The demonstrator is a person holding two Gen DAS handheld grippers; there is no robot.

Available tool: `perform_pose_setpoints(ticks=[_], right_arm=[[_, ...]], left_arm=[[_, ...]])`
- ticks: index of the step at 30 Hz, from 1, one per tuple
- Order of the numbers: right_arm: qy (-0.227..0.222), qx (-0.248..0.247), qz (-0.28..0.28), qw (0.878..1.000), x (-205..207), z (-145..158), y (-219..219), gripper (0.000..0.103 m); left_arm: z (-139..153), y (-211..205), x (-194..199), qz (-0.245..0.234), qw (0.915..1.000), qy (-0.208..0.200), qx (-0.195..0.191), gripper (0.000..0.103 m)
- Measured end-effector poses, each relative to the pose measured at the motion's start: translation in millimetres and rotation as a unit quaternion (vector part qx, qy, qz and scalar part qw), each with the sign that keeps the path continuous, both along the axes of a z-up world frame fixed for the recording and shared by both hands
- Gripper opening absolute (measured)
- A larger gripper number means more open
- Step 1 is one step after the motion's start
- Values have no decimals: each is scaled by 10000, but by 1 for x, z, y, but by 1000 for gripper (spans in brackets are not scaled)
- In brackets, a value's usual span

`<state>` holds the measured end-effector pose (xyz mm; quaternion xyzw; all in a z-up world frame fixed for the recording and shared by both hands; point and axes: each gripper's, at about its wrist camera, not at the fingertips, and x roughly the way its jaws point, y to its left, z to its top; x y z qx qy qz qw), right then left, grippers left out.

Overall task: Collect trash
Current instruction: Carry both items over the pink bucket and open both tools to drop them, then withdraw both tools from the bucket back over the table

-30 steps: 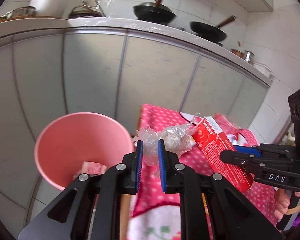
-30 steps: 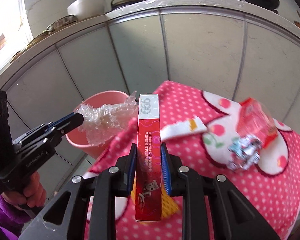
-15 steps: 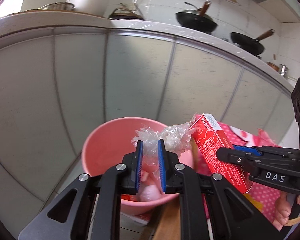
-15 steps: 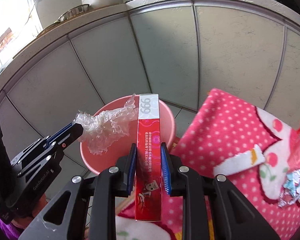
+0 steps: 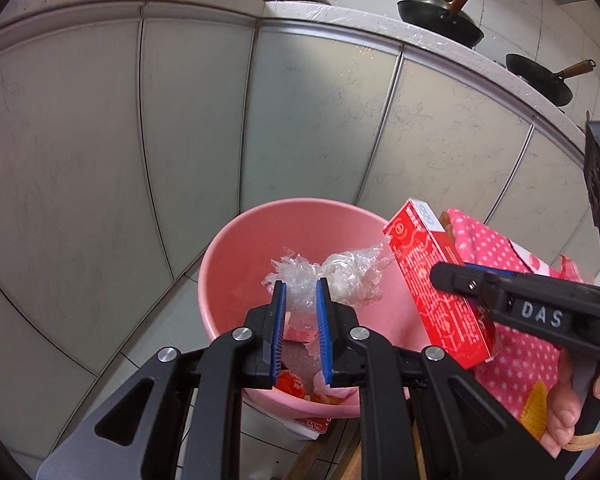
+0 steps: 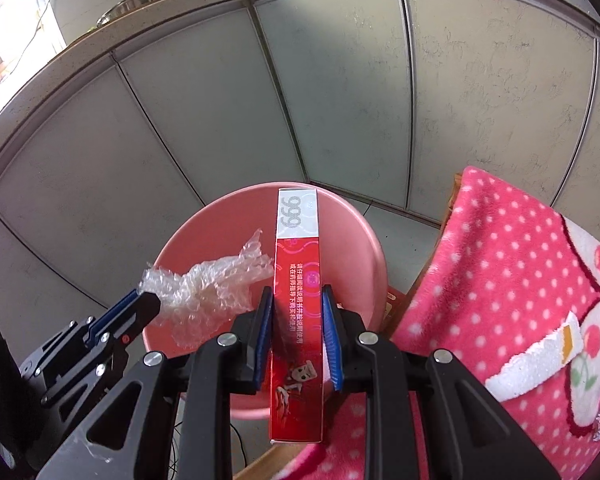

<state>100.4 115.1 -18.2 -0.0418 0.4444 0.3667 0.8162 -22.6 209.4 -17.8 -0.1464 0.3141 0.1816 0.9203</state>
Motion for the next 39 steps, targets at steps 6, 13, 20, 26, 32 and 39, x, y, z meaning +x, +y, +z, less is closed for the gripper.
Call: perform_pose_setpoints(ticks=[6, 13, 20, 26, 32, 39], right_arm=[[-35, -11, -83, 10000, 3, -6, 5, 23], [-89, 51, -246, 9996, 7, -8, 2, 24], [-2, 32, -268, 9996, 12, -9, -8, 28], [6, 73, -288, 9996, 6, -5, -23, 28], [-70, 115, -278, 9995, -6, 5, -44, 33], [-283, 164, -315, 9990, -24, 19, -89, 42]], left_arm=[[-8, 3, 5, 39, 9999, 132, -17, 14], [-10, 2, 16, 52, 9997, 230, -9, 17], [-12, 2, 17, 83, 9995, 320, 4, 22], [-10, -1, 18, 70, 9994, 336, 10, 22], [-5, -10, 14, -16, 9995, 301, 79, 22], [6, -27, 9, -163, 9995, 232, 115, 22]])
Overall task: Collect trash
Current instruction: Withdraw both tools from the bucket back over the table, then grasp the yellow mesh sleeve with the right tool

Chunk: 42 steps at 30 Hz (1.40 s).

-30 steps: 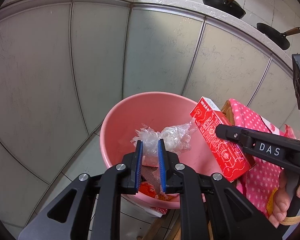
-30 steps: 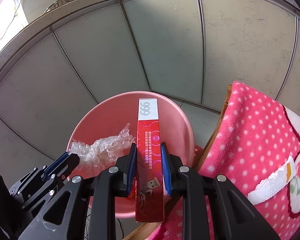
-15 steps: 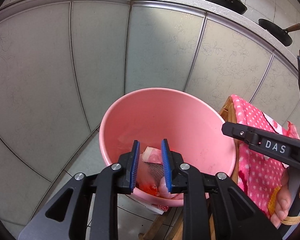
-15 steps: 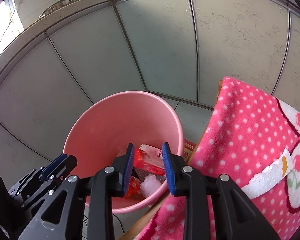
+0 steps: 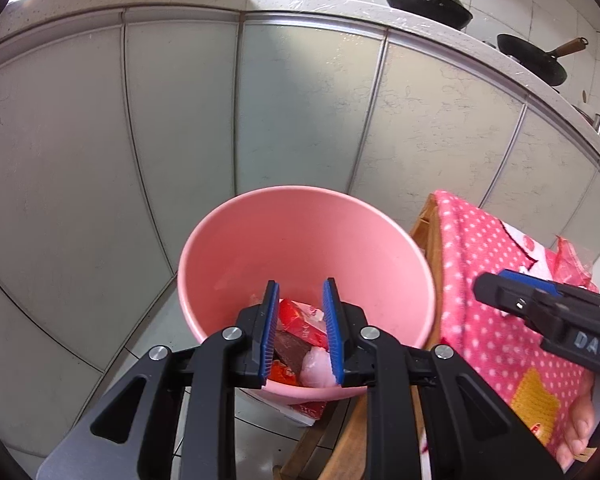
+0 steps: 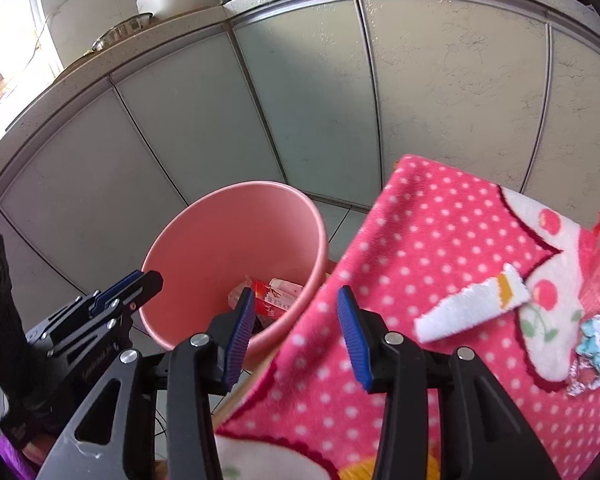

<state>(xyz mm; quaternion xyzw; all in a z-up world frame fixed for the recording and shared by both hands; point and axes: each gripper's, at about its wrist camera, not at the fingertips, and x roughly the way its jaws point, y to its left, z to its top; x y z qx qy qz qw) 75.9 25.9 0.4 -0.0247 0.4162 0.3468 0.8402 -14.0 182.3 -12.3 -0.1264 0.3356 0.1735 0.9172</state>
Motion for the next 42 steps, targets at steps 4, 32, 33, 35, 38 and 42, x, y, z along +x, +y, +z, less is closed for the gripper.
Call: perform_pose_setpoints(ticks=[4, 32, 33, 35, 38, 42], right_arm=[[-145, -135, -152, 9997, -6, 6, -32, 43], [129, -833, -160, 9963, -63, -53, -103, 45], [95, -803, -180, 9966, -65, -54, -104, 45], [93, -726, -199, 9971, -66, -54, -107, 38], [51, -552, -252, 9981, -67, -50, -115, 12], [-100, -321, -534, 9980, -68, -38, -134, 8]], left_arm=[[4, -12, 0, -131, 9999, -30, 12, 22], [1, -86, -3, -1124, 9934, 218, 63, 22], [0, -89, -2, -1163, 9929, 230, 76, 22], [-2, -95, -2, -1240, 9919, 244, 90, 22], [-5, -101, -1, -1321, 9908, 285, 90, 22], [-8, -107, 1, -1412, 9893, 356, 92, 22]])
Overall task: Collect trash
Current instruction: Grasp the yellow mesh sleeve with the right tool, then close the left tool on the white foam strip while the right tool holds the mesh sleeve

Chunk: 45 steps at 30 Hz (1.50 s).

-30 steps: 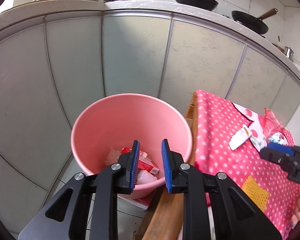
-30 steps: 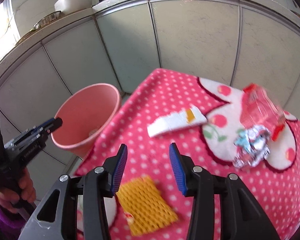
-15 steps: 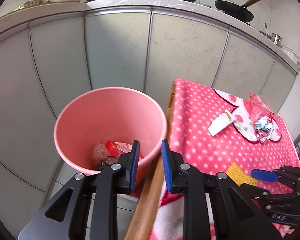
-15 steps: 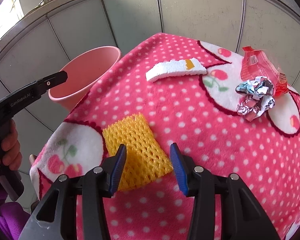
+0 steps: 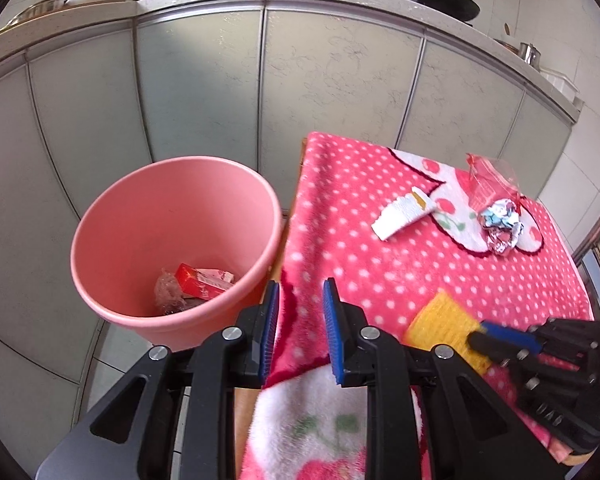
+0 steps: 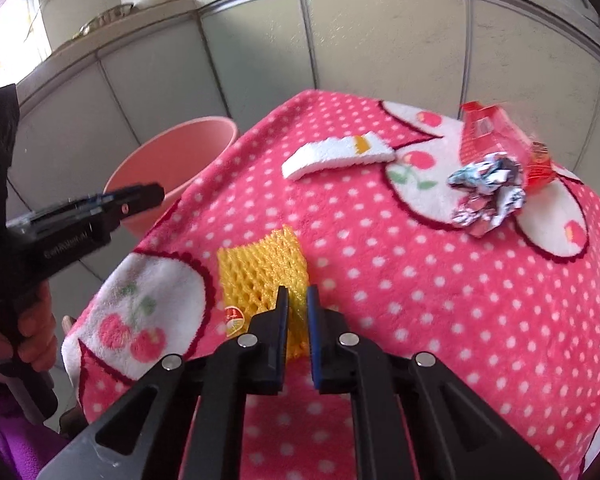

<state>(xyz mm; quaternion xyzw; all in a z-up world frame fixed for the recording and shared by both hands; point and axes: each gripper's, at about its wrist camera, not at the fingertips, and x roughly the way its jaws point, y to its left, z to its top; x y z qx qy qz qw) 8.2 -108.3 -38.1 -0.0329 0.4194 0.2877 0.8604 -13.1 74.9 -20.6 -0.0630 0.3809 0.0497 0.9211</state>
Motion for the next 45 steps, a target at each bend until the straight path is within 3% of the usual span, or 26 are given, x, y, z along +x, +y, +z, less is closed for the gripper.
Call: perform_pose_setpoints(ticks=[5, 11, 16, 19, 21, 23, 34, 43, 45], right_arm=[[-200, 143, -691, 9973, 3, 10, -38, 8], [-445, -106, -1669, 9849, 5, 10, -83, 8], [12, 102, -2162, 9763, 21, -6, -112, 8], [303, 170, -2261, 9735, 27, -15, -120, 8], [439, 192, -2273, 9727, 30, -20, -121, 8], [482, 203, -2272, 9725, 31, -21, -121, 8], [525, 75, -2254, 9728, 34, -25, -115, 9], [547, 132, -2247, 9728, 34, -26, -117, 9], [551, 145, -2247, 9728, 35, -26, -117, 9]], left_arm=[[-2, -9, 5, -155, 9999, 38, -30, 22], [-2, -31, 23, -580, 9983, 15, -8, 22], [-3, -51, 47, -1023, 9947, -6, 85, 22], [-5, -58, 67, -1215, 9925, 16, 145, 24], [-6, -61, 78, -1301, 9913, -8, 212, 36], [-8, -63, 88, -1384, 9899, -27, 316, 38], [-35, -74, 129, -1710, 9825, 310, 664, 38], [-41, -80, 125, -1688, 9828, 205, 721, 38], [-39, -81, 122, -1714, 9826, 191, 696, 32]])
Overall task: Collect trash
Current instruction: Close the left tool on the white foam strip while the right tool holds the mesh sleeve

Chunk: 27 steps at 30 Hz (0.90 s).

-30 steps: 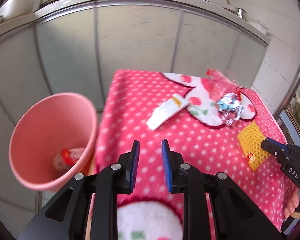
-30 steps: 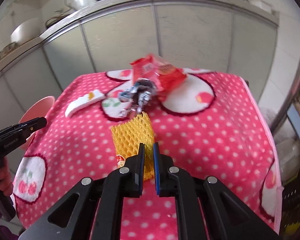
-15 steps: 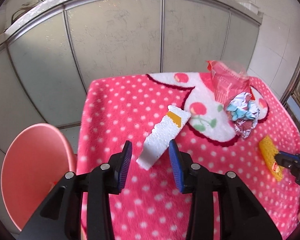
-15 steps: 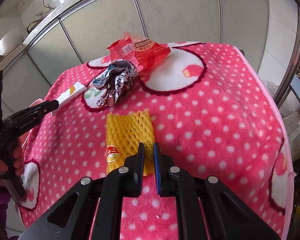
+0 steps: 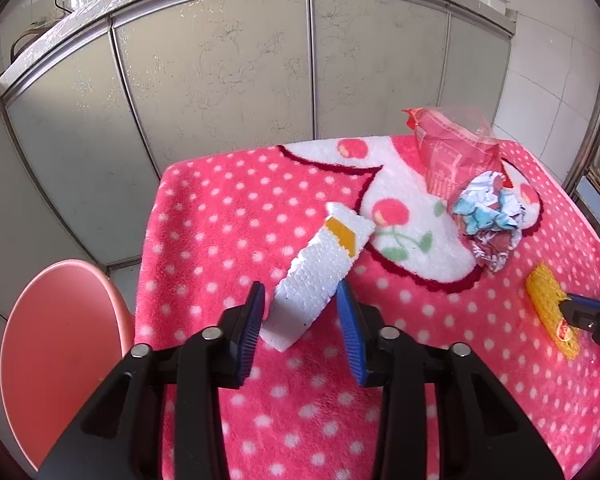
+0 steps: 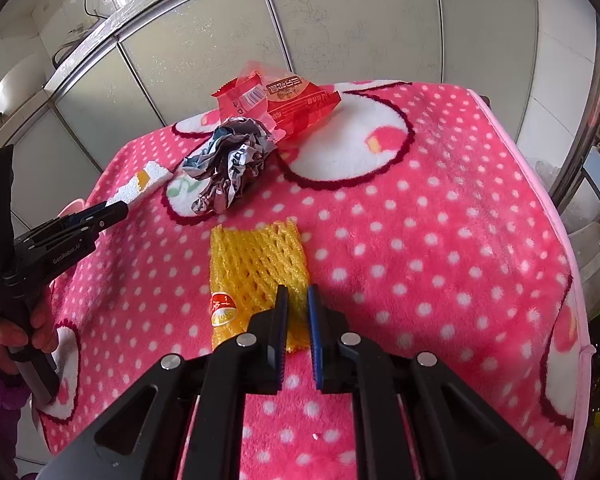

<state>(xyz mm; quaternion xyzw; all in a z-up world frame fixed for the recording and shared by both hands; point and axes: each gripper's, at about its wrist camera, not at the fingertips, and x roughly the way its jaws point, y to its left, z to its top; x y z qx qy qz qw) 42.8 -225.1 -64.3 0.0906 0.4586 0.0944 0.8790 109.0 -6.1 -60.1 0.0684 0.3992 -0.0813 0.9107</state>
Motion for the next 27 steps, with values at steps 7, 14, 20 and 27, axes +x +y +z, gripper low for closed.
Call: perform_pose_setpoints(ticks=[7, 14, 20, 27], right_arm=[[1, 4, -1, 10000, 0, 0, -1, 10], [-4, -25, -2, 10000, 0, 0, 0, 10], [-30, -179, 6, 9998, -2, 1, 3, 10], [-32, -195, 9, 9998, -1, 0, 3, 10]], left_arm=[[6, -3, -19, 105, 9993, 196, -287, 32], [10, -6, -53, 342, 9967, 419, -611, 32], [4, -4, -64, 683, 9942, 481, -681, 32], [0, -4, -65, 777, 9943, 467, -562, 32]])
